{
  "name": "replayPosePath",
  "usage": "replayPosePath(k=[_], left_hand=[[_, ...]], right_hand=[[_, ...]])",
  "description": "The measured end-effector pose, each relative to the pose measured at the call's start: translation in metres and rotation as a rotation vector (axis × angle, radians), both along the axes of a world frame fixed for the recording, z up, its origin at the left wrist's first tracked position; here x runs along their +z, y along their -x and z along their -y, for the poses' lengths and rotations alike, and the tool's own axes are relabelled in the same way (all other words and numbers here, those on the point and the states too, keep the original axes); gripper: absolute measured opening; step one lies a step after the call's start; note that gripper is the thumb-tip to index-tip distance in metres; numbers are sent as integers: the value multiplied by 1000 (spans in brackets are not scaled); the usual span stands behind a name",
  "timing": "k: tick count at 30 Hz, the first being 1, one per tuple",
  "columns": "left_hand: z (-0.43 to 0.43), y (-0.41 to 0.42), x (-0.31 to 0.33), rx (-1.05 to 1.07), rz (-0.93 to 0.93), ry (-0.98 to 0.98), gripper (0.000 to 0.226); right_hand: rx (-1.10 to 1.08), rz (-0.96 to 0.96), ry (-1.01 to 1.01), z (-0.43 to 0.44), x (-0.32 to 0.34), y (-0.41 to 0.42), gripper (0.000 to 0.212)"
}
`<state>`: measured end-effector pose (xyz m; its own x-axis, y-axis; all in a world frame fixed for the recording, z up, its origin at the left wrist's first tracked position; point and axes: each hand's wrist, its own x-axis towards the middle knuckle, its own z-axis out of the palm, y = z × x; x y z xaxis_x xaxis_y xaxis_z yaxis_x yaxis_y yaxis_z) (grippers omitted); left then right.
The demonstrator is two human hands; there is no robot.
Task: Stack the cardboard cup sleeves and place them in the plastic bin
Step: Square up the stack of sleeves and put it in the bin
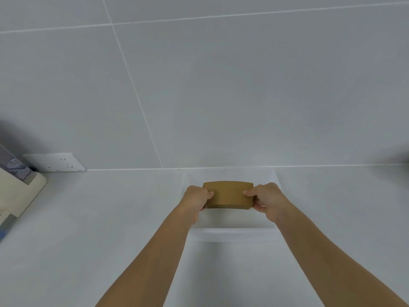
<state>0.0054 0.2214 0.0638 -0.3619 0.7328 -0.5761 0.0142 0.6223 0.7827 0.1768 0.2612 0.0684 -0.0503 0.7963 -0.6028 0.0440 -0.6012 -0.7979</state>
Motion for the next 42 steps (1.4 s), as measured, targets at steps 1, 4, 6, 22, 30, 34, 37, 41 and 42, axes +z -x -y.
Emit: replayPosePath(k=[1,4,6,22,30,34,37,41,42], left_hand=[[-3,0,-3,-6,-1,17,32],[-11,-1,-13,-21,-16,58,33],[-14,-1,-15,-18,-20,71,33],[-32,-5,-31,29,-64,62,20],[-36,-7,-35,54,-44,73,31],[-34,-6,-35,57,1,62,16],[-33,-6,-32,71,35,43,43],[-32,-4,-32,96,66,29,45],[-32,-3,-32,97,76,22,44]], right_hand=[[3,11,9,-4,-2,1,42],[6,29,21,-13,-7,4,41],[4,34,28,-17,-10,5,40],[-13,111,18,-35,-29,14,39],[14,152,-24,-34,-38,14,37],[15,145,-32,-34,-38,13,37],[3,158,-34,-35,-38,13,38],[10,158,-47,-35,-37,13,33],[13,161,-54,-34,-37,13,30]])
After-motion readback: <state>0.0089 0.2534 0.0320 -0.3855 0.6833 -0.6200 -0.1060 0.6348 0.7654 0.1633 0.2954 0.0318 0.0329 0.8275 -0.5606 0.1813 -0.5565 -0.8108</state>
